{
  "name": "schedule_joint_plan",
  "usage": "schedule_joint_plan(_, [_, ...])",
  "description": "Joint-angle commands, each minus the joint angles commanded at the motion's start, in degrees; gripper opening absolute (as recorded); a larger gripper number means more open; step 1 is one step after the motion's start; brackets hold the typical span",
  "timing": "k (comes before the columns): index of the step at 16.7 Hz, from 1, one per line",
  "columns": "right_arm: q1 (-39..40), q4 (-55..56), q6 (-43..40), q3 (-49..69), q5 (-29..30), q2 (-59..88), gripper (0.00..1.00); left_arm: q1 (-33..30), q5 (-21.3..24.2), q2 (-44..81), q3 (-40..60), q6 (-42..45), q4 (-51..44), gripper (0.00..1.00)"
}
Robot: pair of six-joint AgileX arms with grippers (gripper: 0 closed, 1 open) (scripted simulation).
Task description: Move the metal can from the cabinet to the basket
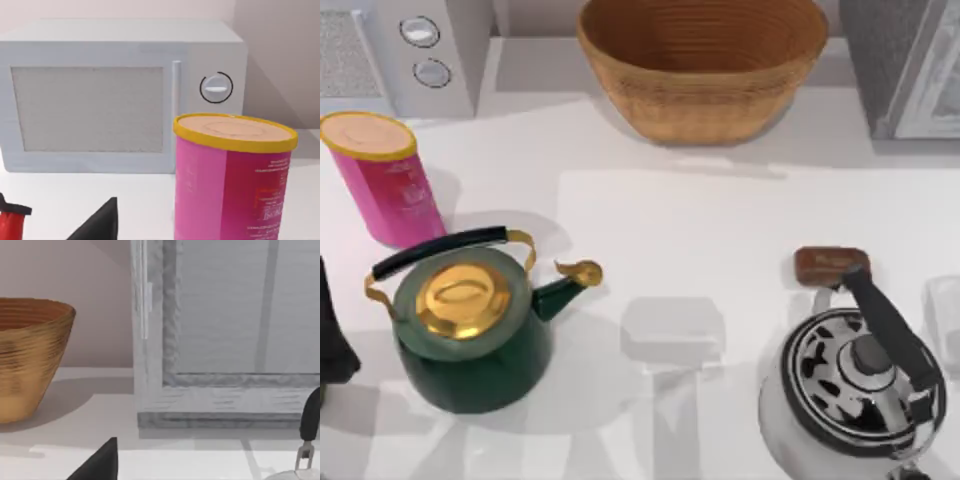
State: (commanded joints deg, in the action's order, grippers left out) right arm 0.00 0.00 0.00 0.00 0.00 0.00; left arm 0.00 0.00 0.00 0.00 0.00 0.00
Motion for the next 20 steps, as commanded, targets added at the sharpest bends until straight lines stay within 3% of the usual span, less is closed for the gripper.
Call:
schedule_joint_plan(4, [0.26, -0.58, 0.02, 1.85, 0.28, 1.81, 1.00, 0.00, 0.00, 0.00, 0.00, 0.00, 0.00, 1.00])
schedule_joint_plan(8, [1.59, -3.59, 0.14, 12.81, 1.71, 11.37, 1.00, 0.00, 0.00, 0.00, 0.00, 0.00, 0.00, 1.00])
schedule_joint_plan(20, [8.14, -18.43, 0.70, 76.42, 8.75, 58.75, 1.00, 0.00, 0.00, 0.00, 0.00, 0.00, 0.00, 1.00])
